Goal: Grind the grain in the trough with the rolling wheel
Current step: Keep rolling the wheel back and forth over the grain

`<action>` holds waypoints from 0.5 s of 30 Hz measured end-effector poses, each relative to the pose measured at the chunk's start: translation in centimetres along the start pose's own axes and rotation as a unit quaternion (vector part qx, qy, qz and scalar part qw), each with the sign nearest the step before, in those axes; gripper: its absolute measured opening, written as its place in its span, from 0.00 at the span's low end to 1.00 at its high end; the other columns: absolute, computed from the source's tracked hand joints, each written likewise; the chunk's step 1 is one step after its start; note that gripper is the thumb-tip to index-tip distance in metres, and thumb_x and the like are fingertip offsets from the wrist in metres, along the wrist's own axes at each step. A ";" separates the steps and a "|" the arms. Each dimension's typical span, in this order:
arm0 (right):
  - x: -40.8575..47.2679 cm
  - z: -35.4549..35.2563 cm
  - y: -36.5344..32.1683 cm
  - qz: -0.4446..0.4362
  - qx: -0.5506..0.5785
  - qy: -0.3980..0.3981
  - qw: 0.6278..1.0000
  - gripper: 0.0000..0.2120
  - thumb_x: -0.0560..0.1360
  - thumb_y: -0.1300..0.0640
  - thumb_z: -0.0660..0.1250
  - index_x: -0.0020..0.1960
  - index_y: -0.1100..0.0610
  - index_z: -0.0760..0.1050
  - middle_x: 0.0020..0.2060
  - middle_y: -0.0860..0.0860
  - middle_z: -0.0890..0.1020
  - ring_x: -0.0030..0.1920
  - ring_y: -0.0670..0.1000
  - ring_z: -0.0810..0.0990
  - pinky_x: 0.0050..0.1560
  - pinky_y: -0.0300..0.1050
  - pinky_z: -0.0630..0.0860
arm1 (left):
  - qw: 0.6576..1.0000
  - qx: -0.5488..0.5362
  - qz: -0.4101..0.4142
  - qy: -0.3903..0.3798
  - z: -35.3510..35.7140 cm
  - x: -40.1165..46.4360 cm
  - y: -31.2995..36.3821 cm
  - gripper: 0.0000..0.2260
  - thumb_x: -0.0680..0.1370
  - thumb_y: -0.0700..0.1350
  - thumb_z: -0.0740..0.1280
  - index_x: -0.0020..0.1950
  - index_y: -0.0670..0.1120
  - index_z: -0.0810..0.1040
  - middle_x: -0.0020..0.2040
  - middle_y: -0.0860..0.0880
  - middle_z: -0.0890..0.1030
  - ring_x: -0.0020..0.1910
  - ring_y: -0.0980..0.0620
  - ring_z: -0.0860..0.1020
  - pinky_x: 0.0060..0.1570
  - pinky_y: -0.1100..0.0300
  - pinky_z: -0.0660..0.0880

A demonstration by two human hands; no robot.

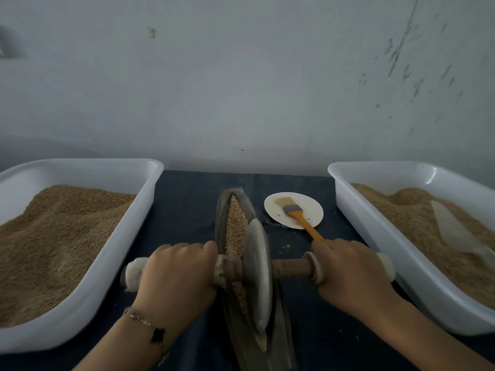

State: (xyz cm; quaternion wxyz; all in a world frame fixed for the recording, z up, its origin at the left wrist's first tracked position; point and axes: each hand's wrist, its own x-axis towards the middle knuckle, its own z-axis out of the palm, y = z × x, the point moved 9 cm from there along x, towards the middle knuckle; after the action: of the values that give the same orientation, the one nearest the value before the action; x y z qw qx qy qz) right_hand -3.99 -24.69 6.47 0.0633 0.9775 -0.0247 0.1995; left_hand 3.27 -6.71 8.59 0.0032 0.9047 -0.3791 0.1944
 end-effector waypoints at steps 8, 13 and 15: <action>5.3 3.3 1.1 -0.009 0.042 -0.130 0.991 0.10 0.66 0.56 0.68 0.38 0.44 0.67 0.38 0.42 0.70 0.43 0.45 0.71 0.41 0.42 0.68 | 0.996 0.000 -0.057 -0.072 4.5 3.2 -3.2 0.12 0.74 0.53 0.59 0.34 0.53 0.60 0.32 0.56 0.68 0.32 0.54 0.68 0.30 0.61 0.61; 9.5 4.9 2.3 0.035 -0.004 -0.092 0.995 0.07 0.69 0.55 0.65 0.45 0.48 0.70 0.38 0.46 0.76 0.40 0.53 0.76 0.34 0.46 0.67 | 0.994 -0.011 -0.088 -0.056 5.8 6.7 -5.7 0.10 0.75 0.53 0.60 0.35 0.53 0.66 0.32 0.55 0.72 0.29 0.57 0.69 0.30 0.61 0.64; 10.7 5.1 2.7 0.042 -0.008 -0.078 0.996 0.07 0.70 0.54 0.65 0.46 0.48 0.70 0.39 0.47 0.78 0.37 0.51 0.74 0.34 0.45 0.64 | 0.994 -0.003 -0.097 -0.050 6.0 7.9 -6.2 0.09 0.75 0.52 0.60 0.35 0.52 0.68 0.31 0.55 0.73 0.29 0.57 0.69 0.30 0.61 0.63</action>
State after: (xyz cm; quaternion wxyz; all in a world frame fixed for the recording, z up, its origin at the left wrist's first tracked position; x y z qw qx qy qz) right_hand 7.64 -28.27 6.29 0.0603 0.9877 -0.0719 0.1250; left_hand 14.68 -8.62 6.75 0.0057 0.9458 -0.2898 0.1465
